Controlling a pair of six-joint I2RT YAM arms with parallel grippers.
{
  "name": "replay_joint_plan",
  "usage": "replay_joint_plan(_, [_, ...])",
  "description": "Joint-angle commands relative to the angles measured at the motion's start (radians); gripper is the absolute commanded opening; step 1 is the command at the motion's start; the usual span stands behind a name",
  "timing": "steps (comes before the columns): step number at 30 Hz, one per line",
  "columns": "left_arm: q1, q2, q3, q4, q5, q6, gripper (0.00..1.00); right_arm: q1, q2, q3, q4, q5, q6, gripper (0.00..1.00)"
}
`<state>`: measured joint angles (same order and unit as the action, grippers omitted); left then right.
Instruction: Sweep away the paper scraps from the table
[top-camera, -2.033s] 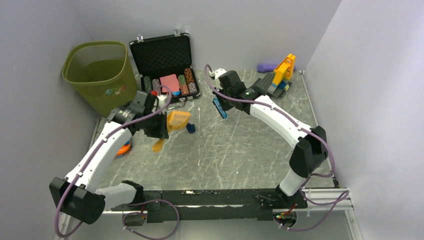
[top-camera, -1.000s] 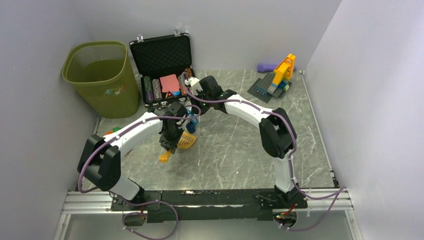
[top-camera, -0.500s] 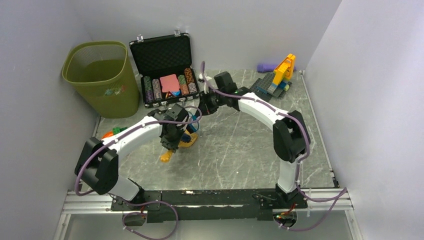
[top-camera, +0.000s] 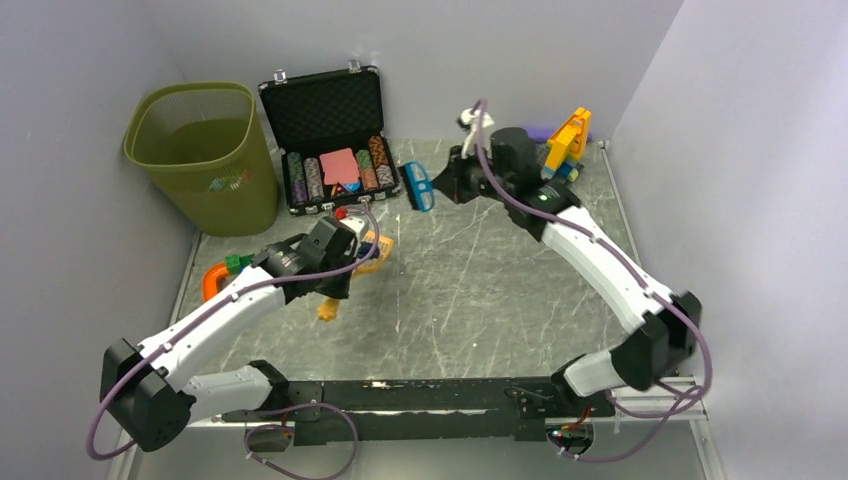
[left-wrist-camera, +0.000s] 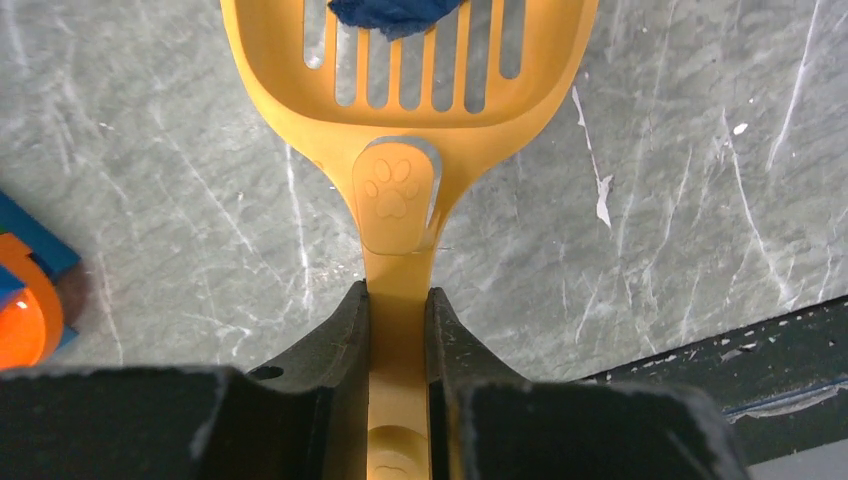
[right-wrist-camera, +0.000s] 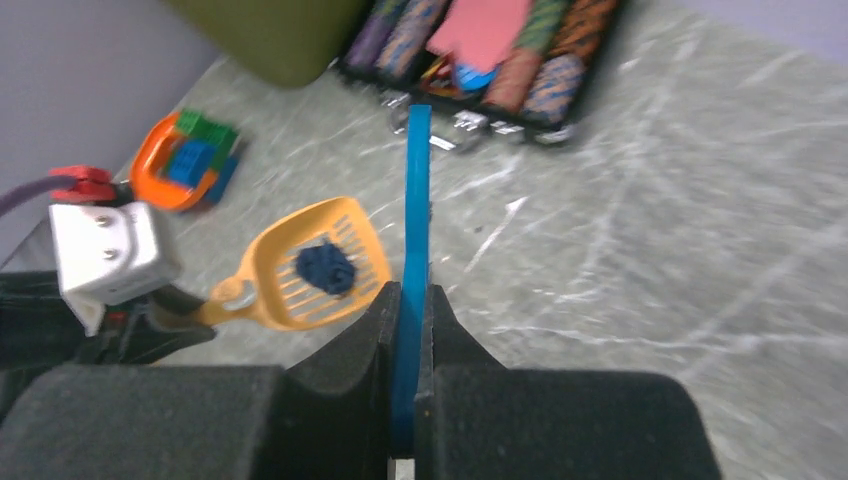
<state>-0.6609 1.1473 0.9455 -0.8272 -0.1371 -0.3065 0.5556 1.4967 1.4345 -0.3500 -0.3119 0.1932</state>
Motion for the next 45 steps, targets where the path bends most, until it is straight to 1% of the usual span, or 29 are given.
replay_joint_plan(1, [0.013,-0.038,0.083,-0.011,-0.079,-0.011,0.00,-0.015,-0.161,-0.113,0.124,0.251,0.030,0.00])
replay_joint_plan(4, [0.086,-0.028,0.185,-0.060,-0.057,0.030,0.00,-0.023,-0.205,-0.153,0.139,0.280,0.029,0.00])
replay_joint_plan(8, [0.302,-0.013,0.352,-0.066,0.102,0.085,0.00,-0.030,-0.222,-0.163,0.117,0.290,0.036,0.00])
replay_joint_plan(9, [0.370,-0.004,0.418,-0.069,0.134,0.096,0.00,-0.031,-0.226,-0.163,0.112,0.288,0.036,0.00])
replay_joint_plan(14, [0.577,0.085,0.678,-0.084,0.262,0.095,0.00,-0.031,-0.254,-0.174,0.098,0.290,0.024,0.00])
replay_joint_plan(16, [0.671,0.134,0.766,-0.089,0.389,0.072,0.00,-0.031,-0.261,-0.180,0.090,0.297,0.018,0.00])
replay_joint_plan(18, [0.780,0.172,0.822,-0.066,0.543,0.025,0.00,-0.033,-0.269,-0.186,0.086,0.301,0.013,0.00])
replay_joint_plan(20, [0.883,0.193,0.823,0.005,0.714,-0.051,0.00,-0.033,-0.276,-0.193,0.087,0.300,0.012,0.00])
replay_joint_plan(21, [0.934,0.197,0.798,0.062,0.798,-0.108,0.00,-0.033,-0.278,-0.198,0.090,0.298,0.013,0.00])
replay_joint_plan(23, [1.025,0.198,0.708,0.228,0.981,-0.252,0.00,-0.033,-0.283,-0.207,0.095,0.292,0.015,0.00])
replay_joint_plan(24, [1.065,0.194,0.640,0.346,1.063,-0.341,0.00,-0.032,-0.283,-0.209,0.099,0.289,0.016,0.00])
replay_joint_plan(25, [1.100,0.189,0.562,0.497,1.136,-0.463,0.00,-0.032,-0.282,-0.211,0.101,0.287,0.018,0.00])
replay_joint_plan(27, [1.157,0.187,0.386,0.867,1.234,-0.752,0.00,-0.033,-0.279,-0.212,0.106,0.277,0.021,0.00])
replay_joint_plan(28, [1.190,0.196,0.267,1.080,1.259,-0.973,0.00,-0.033,-0.277,-0.211,0.106,0.273,0.024,0.00])
replay_joint_plan(29, [1.209,0.210,0.189,1.271,1.269,-1.143,0.00,-0.033,-0.275,-0.211,0.107,0.269,0.027,0.00])
replay_joint_plan(31, [1.229,0.262,0.082,1.653,1.266,-1.424,0.00,-0.033,-0.271,-0.208,0.109,0.263,0.030,0.00])
replay_joint_plan(32, [1.231,0.291,0.060,1.830,1.266,-1.522,0.00,-0.033,-0.270,-0.206,0.111,0.260,0.032,0.00])
replay_joint_plan(33, [1.232,0.323,0.054,1.933,1.269,-1.607,0.00,-0.033,-0.268,-0.207,0.112,0.259,0.033,0.00])
replay_joint_plan(35, [1.231,0.364,0.052,2.066,1.269,-1.717,0.00,-0.033,-0.265,-0.205,0.115,0.256,0.036,0.00])
replay_joint_plan(36, [1.233,0.376,0.053,2.104,1.268,-1.749,0.00,-0.033,-0.264,-0.205,0.117,0.254,0.038,0.00])
replay_joint_plan(38, [1.233,0.380,0.063,2.119,1.275,-1.764,0.00,-0.033,-0.260,-0.204,0.119,0.249,0.043,0.00])
replay_joint_plan(40, [1.233,0.360,0.071,2.053,1.292,-1.712,0.00,-0.033,-0.256,-0.207,0.124,0.243,0.049,0.00])
replay_joint_plan(43, [1.232,0.305,0.103,1.848,1.328,-1.537,0.00,-0.033,-0.254,-0.209,0.127,0.241,0.051,0.00])
replay_joint_plan(45, [1.223,0.256,0.128,1.644,1.346,-1.324,0.00,-0.033,-0.254,-0.209,0.125,0.255,0.044,0.00])
